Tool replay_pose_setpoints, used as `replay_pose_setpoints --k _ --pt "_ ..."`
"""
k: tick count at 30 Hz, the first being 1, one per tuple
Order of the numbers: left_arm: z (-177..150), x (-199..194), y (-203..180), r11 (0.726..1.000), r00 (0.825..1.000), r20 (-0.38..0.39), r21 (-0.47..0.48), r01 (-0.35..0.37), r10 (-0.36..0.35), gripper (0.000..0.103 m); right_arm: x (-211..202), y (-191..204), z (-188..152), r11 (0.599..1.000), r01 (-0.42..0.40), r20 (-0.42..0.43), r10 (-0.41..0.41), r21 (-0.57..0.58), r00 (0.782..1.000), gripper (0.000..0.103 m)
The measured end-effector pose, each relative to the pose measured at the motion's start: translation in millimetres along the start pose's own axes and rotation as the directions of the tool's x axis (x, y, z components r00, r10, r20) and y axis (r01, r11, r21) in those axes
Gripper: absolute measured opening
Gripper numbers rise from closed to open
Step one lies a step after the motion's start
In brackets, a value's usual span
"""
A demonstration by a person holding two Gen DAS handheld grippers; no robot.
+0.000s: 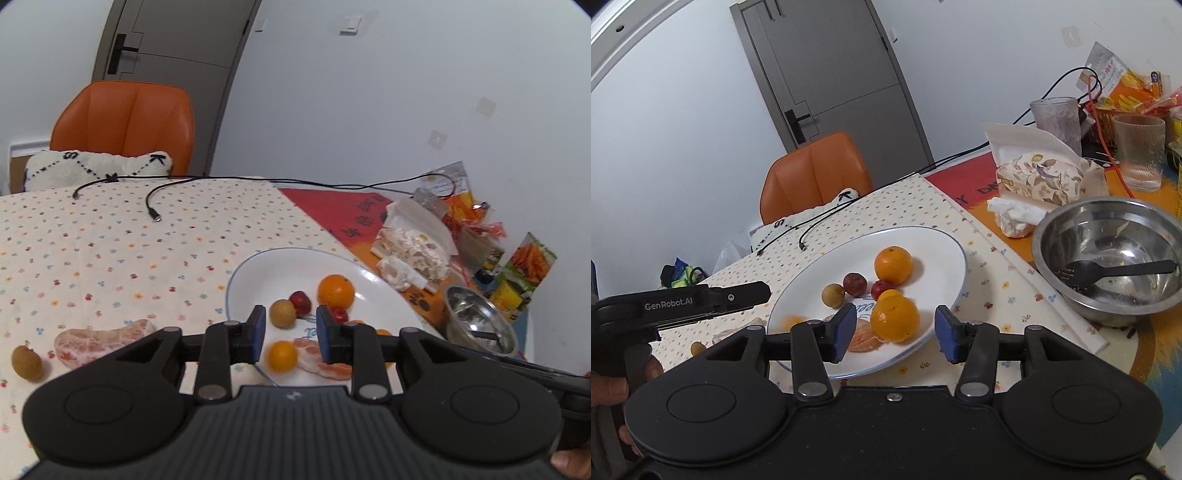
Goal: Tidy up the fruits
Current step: 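Open both tools to drop the two oranges onto the plate, then move both tools back toward the remaining kiwi and pomelo segment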
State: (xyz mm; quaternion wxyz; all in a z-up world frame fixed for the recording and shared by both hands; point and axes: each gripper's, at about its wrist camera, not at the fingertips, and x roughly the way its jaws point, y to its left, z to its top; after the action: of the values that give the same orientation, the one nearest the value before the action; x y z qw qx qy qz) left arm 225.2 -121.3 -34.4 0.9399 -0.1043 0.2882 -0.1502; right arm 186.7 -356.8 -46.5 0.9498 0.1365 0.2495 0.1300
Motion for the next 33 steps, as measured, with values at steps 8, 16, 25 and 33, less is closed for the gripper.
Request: replay_pose_setpoints --k 8,16,25,33 --pt "-3.5 -14.3 11.7 0.999 0.999 0.015 -0.020 -0.039 0.040 0.064 -0.3 5.4 -2.6 1.000 -0.013 -0.001 0.013 -0.007 1.000 0.054" --pt "-5.9 -30.6 26.1 0.995 0.996 0.038 -0.046 -0.083 0.085 0.077 -2.7 18.5 -3.8 0.999 -0.023 0.008 0.023 -0.029 1.000 0.076" --pt "-10.1 -47.9 41.8 0.989 0.989 0.054 -0.065 -0.131 0.134 0.084 -2.9 35.5 -10.1 0.999 -0.035 0.020 0.036 -0.041 0.999 0.102" --pt "-14.4 -57.8 60.2 0.983 0.986 0.052 -0.108 -0.149 0.156 0.086 -3.1 50.5 -12.7 0.997 -0.063 0.015 0.064 -0.052 0.998 0.103"
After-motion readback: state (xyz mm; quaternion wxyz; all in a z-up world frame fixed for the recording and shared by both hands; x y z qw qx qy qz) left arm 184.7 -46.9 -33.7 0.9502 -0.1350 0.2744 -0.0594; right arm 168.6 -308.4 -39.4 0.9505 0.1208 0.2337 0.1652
